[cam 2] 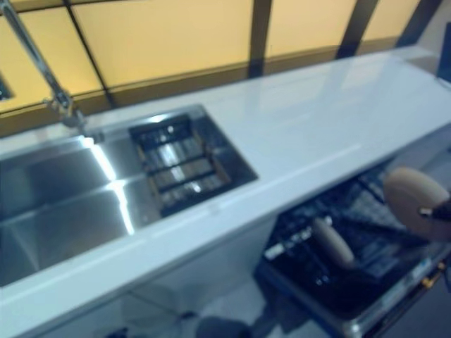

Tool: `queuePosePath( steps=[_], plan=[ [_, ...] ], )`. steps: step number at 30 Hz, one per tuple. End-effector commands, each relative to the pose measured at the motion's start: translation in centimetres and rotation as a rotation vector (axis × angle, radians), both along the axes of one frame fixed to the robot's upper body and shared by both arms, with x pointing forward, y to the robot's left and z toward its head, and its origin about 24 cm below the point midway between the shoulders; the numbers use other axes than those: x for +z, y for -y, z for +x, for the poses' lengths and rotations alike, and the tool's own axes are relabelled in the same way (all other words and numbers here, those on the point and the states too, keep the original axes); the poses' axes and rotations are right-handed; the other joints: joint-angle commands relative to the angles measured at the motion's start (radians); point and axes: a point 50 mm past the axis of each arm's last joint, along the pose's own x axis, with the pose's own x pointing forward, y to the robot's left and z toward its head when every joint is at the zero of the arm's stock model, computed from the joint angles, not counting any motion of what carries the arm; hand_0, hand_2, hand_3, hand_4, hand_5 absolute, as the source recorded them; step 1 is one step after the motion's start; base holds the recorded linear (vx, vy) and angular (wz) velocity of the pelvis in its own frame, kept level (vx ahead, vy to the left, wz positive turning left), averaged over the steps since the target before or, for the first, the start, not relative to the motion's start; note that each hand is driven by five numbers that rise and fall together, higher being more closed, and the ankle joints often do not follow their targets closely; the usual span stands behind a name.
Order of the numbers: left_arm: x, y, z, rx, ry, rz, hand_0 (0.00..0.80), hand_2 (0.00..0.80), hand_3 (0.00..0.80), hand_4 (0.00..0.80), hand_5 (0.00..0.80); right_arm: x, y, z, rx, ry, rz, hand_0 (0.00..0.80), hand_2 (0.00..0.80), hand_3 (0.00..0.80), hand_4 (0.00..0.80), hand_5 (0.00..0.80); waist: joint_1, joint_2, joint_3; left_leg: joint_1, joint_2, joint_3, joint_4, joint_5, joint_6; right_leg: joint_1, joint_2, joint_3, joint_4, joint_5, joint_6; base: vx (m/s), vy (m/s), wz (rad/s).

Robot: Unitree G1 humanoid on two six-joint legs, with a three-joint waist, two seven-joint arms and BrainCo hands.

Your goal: Take plates into dishwasher

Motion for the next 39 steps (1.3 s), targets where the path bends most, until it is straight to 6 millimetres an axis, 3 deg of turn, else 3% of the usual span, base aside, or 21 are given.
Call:
queuePosePath(
  steps=[1, 13, 39],
  plan=[
    [0.7, -1.6, 0.6, -0.03, -0.008, 0.054, 0.0, 0.0, 0.0, 0.0, 0.0, 2.2, -0.6, 1.7, 0.012, 0.089, -0.047, 0.8, 0.8, 0.8, 0.8, 0.8, 0.012, -0.016, -0.001, 0.059, 0.01, -0.014, -0.001, -0.134, 0.041, 0.01, -0.017, -0.036, 0.003, -0.048, 0.07, -0.021, -0.022, -0.03],
    [0.7, -1.1, 1.3, -0.045, 0.01, 0.042, 0.0, 0.0, 0.0, 0.0, 0.0, 0.7, -1.6, 3.3, 0.01, 0.106, -0.052, 0.8, 0.8, 0.8, 0.8, 0.8, 0.023, 0.028, 0.012, 0.048, 0.004, -0.022, -0.001, -0.13, 0.035, -0.005, -0.028, -0.046, 0.003, -0.046, 0.068, -0.002, -0.002, 0.0],
    [0.5, 0.7, 2.0, -0.013, 0.062, -0.025, 0.0, 0.0, 0.0, 0.0, 0.0, 1.1, -0.6, 4.4, -0.084, 0.115, -0.121, 0.8, 0.8, 0.8, 0.8, 0.8, 0.054, 0.139, 0.045, 0.02, -0.02, -0.057, -0.001, -0.112, 0.021, -0.029, -0.059, -0.077, 0.003, -0.045, 0.063, -0.007, -0.002, 0.0]
  ],
)
